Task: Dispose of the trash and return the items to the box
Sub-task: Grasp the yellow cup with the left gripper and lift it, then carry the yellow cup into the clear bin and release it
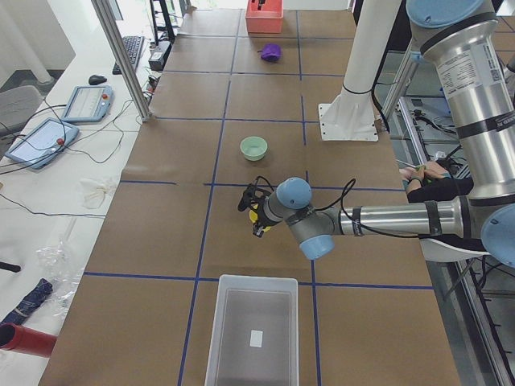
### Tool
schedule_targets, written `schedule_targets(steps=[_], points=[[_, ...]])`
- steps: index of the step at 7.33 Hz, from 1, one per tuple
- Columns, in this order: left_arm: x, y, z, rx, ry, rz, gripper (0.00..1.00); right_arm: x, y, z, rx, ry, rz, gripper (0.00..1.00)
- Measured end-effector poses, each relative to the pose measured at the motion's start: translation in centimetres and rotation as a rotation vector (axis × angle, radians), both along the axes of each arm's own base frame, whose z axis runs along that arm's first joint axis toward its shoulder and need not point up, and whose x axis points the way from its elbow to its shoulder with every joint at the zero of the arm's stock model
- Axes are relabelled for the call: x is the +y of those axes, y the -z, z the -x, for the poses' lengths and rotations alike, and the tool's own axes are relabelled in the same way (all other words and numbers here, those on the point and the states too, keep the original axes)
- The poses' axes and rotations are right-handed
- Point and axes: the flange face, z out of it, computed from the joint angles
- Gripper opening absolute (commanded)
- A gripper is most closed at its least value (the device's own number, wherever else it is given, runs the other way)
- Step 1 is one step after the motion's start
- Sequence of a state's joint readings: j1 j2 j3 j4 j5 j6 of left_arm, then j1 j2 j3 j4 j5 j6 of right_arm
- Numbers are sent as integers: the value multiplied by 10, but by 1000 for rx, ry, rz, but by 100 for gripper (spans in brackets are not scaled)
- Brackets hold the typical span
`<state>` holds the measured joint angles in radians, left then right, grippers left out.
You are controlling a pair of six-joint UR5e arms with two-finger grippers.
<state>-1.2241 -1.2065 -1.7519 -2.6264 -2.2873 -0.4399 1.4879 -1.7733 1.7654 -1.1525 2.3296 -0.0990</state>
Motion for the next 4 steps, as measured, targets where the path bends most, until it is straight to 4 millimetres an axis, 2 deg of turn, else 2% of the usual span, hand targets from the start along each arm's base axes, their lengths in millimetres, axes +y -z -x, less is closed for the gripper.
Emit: schedule_targets(steps=[4], points=[[-17, -46, 137, -213, -67, -120, 0, 0, 0, 0, 1, 0, 0, 100]])
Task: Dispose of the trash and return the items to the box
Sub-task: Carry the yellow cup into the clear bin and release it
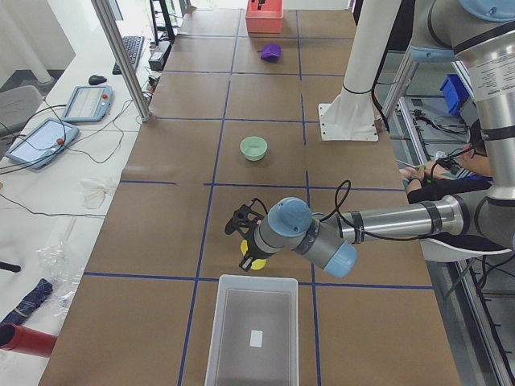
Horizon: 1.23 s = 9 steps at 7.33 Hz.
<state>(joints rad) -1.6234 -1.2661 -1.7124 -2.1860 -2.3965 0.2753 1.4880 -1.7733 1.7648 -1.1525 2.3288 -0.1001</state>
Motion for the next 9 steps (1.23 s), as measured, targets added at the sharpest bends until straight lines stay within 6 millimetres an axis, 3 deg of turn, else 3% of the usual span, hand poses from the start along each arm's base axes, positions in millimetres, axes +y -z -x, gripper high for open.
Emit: schedule_targets(steps=[1, 2, 4, 7, 9], points=[[-3, -18, 25, -35, -16, -7, 0, 0, 0, 0, 0, 1, 1, 100], [0, -42, 37, -47, -24, 5, 0, 0, 0, 0, 0, 1, 1, 100], [13, -82, 40, -36, 20, -1, 0, 0, 0, 0, 0, 0, 0, 100], [30, -106, 11, 40, 12, 7, 0, -1, 0, 1, 0, 1, 1, 100], [29, -108, -13, 71, -45, 30, 25, -1, 0, 1, 1, 0, 1, 100]])
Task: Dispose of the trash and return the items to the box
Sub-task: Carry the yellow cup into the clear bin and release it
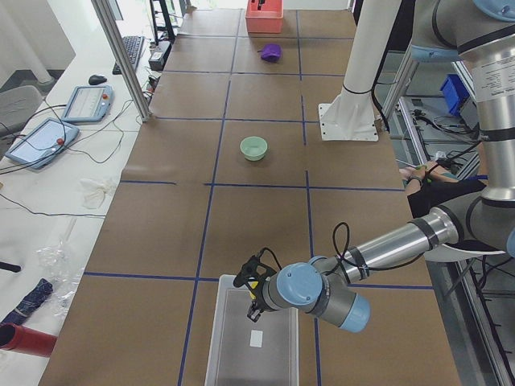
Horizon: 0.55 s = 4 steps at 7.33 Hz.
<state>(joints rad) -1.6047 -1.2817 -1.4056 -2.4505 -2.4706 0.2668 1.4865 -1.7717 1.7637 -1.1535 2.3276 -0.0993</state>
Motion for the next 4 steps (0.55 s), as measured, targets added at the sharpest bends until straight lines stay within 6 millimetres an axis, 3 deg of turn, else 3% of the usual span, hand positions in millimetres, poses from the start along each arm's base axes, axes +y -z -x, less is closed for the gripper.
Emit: schedule_targets(steps=[1, 4], points=[[-1, -3, -11, 5, -28, 11, 45, 0, -1, 0, 0, 0, 1, 100], [-1, -7, -26, 5, -69, 21, 57, 1, -2, 0, -2, 0, 6, 100]])
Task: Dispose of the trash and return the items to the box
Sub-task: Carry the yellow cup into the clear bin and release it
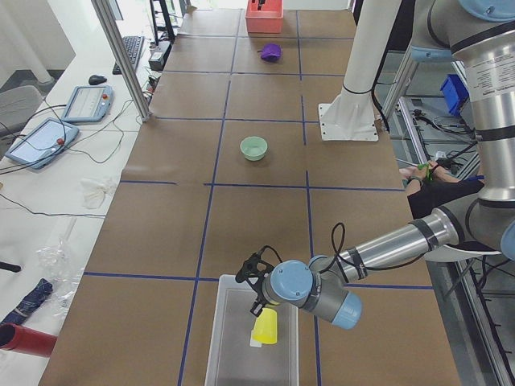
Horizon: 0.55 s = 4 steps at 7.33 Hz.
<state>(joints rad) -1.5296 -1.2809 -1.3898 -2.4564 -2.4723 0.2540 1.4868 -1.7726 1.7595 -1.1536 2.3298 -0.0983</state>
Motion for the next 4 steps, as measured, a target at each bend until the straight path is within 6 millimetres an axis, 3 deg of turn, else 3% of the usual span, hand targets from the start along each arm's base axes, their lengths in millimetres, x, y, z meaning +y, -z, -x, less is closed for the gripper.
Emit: schedule_targets(steps=[1, 2, 4], points=[[0, 1, -1, 0, -1, -8, 66, 0, 0, 0, 0, 0, 0, 100], [-3, 7, -1, 3, 5, -22, 100, 0, 1, 0, -1, 0, -1, 100], [-23, 50, -1, 24, 50, -51, 100, -3, 18, 4, -31, -16, -1, 100]])
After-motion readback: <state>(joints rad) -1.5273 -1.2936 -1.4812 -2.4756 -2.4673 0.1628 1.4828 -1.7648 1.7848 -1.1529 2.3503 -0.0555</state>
